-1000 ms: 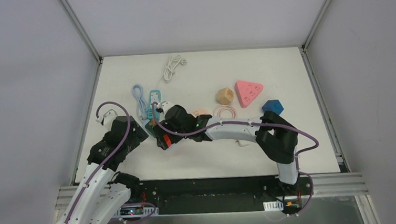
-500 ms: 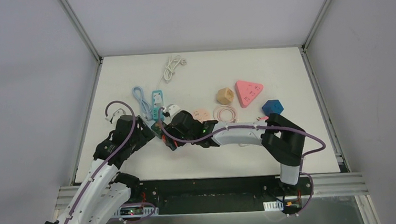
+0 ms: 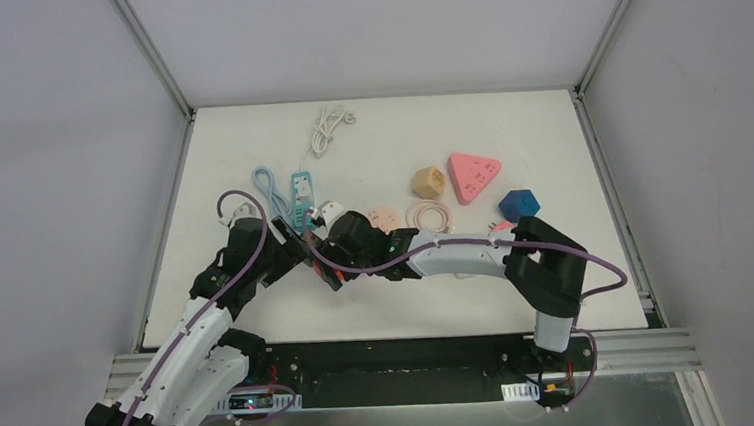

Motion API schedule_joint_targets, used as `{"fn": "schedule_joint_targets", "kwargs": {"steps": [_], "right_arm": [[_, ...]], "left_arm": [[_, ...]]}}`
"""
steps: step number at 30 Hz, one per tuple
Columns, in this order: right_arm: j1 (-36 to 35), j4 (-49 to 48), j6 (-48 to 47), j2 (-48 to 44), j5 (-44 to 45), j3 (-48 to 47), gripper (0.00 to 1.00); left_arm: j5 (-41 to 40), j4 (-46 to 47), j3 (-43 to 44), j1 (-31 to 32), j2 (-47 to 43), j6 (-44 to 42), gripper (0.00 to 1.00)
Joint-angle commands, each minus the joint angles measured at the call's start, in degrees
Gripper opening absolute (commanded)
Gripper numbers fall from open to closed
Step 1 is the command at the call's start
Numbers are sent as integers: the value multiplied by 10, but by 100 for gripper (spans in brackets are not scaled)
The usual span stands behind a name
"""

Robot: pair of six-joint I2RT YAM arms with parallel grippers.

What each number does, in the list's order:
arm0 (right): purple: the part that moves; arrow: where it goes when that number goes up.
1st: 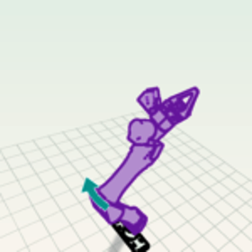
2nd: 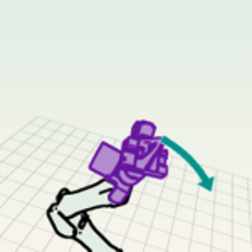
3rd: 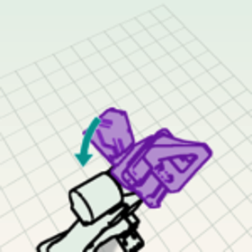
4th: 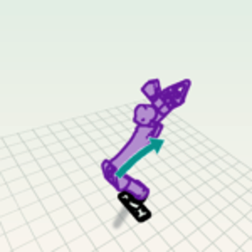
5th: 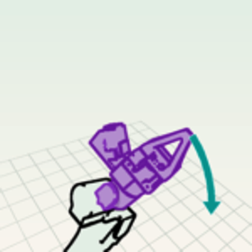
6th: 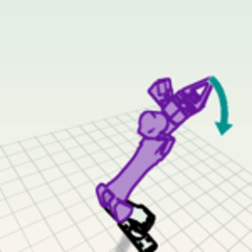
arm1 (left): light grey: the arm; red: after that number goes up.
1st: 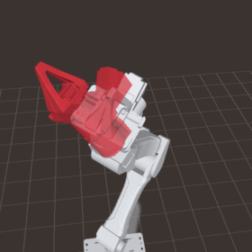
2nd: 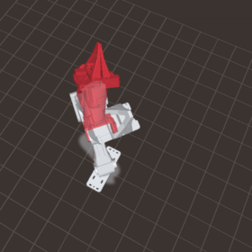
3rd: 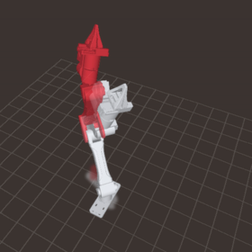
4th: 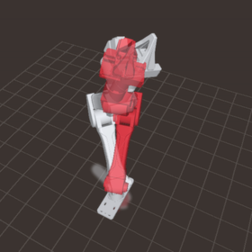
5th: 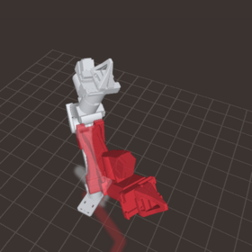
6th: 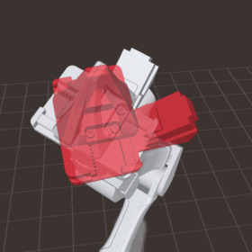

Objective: Pull the plug off the socket

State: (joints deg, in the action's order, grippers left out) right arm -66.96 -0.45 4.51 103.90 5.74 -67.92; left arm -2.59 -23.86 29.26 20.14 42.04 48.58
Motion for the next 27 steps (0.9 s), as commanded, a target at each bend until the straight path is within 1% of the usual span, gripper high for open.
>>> {"fn": "schedule_joint_targets", "kwargs": {"steps": [1, 3, 4, 7, 8, 10, 12, 13, 14, 15, 16, 19, 22, 23, 24, 27], "right_arm": [[-3, 24, -20, 15, 17, -38, 77], [-3, 28, -24, 25, 16, -44, 77], [-4, 32, -25, 29, 18, -48, 75], [-4, 29, -22, 25, 18, -50, 65], [-4, 23, -23, 21, 18, -47, 60], [-5, 9, -20, 11, 20, -40, 46], [-5, -11, -19, 0, 21, -30, 28], [-4, -20, -18, -5, 19, -27, 16], [-4, -25, -16, -9, 16, -26, 8], [-4, -30, -13, -12, 9, -25, 3], [-2, -32, -8, -14, -1, -27, 0], [10, -45, -2, -20, -12, -29, 0], [8, -49, -2, -11, -12, -38, 0], [1, -42, 21, -5, -67, -44, 0], [-9, -32, 14, 1, -66, -51, 0], [-37, 0, -25, 19, 25, -70, 0]], "left_arm": [[4, 40, -12, -9, 10, -9, 78], [10, 47, -15, -15, 19, -6, 75], [12, 47, -15, -18, 25, -6, 73], [1, 23, -15, -25, 35, 0, 62], [-6, 16, -20, -26, 34, 5, 59], [-13, 14, -34, -28, 32, 13, 54], [-13, 15, -50, -29, 28, 26, 51], [-14, 14, -57, -30, 26, 31, 48], [-13, 15, -63, -30, 23, 37, 47], [-14, 16, -70, -30, 20, 43, 46], [-13, 16, -76, -30, 16, 48, 45], [-15, 15, -90, -30, 8, 55, 43], [-18, 9, -99, -30, 2, 59, 41], [-20, 6, -101, -30, 0, 60, 41], [-21, 2, -102, -30, -1, 60, 40], [-26, -7, -101, -30, -1, 63, 39]]}}
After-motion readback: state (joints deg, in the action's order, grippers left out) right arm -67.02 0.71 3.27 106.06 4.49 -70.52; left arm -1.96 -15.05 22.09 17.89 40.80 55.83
